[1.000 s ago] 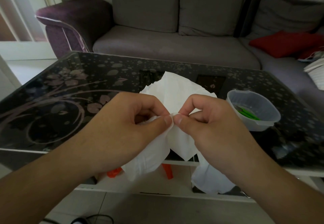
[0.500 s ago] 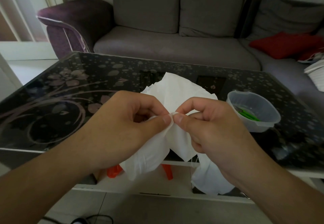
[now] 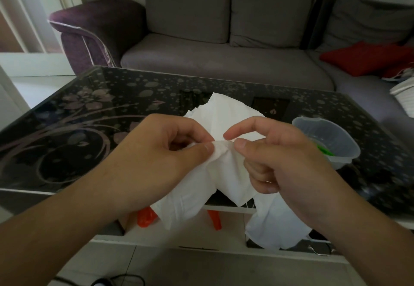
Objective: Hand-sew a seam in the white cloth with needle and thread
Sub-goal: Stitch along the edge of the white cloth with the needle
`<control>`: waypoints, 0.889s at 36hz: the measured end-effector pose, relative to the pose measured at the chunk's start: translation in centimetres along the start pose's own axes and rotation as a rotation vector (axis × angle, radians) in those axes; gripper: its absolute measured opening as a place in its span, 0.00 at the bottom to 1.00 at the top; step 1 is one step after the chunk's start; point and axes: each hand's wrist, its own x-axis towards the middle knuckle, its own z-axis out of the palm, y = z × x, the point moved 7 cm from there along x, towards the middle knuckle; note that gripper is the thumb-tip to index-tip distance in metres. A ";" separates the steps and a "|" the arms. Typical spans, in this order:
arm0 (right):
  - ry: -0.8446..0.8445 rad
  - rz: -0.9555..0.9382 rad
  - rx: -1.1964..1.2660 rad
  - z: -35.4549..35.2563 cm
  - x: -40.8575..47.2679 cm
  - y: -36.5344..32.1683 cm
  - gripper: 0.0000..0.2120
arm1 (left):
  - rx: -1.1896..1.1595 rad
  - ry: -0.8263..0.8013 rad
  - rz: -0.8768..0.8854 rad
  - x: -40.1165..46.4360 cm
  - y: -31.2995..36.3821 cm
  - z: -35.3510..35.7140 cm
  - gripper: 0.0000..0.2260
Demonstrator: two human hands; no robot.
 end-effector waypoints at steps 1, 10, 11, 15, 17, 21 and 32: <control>0.011 0.000 -0.001 -0.2 0.0 -0.1 0.08 | -0.002 0.000 -0.003 0.0 0.0 0.0 0.06; 0.061 -0.005 -0.094 -0.3 -0.1 -0.2 0.11 | -0.023 -0.011 0.006 0.0 -0.2 0.0 0.07; 0.066 -0.016 -0.130 -0.3 -0.2 -0.2 0.11 | -0.025 -0.014 0.009 0.0 -0.2 0.0 0.07; 0.090 -0.085 -0.283 -0.2 -0.3 -0.5 0.09 | -0.033 -0.020 0.020 0.0 -0.2 0.1 0.07; 0.091 -0.109 -0.316 0.0 -0.4 -0.6 0.09 | -0.035 -0.024 0.025 0.0 -0.1 0.1 0.07; 0.104 -0.145 -0.363 0.1 -0.5 -0.7 0.08 | -0.030 -0.031 0.040 -0.1 0.1 0.1 0.07; 0.166 -0.212 -0.454 -0.2 -0.4 -0.8 0.06 | -0.032 -0.046 0.053 0.0 0.1 0.4 0.08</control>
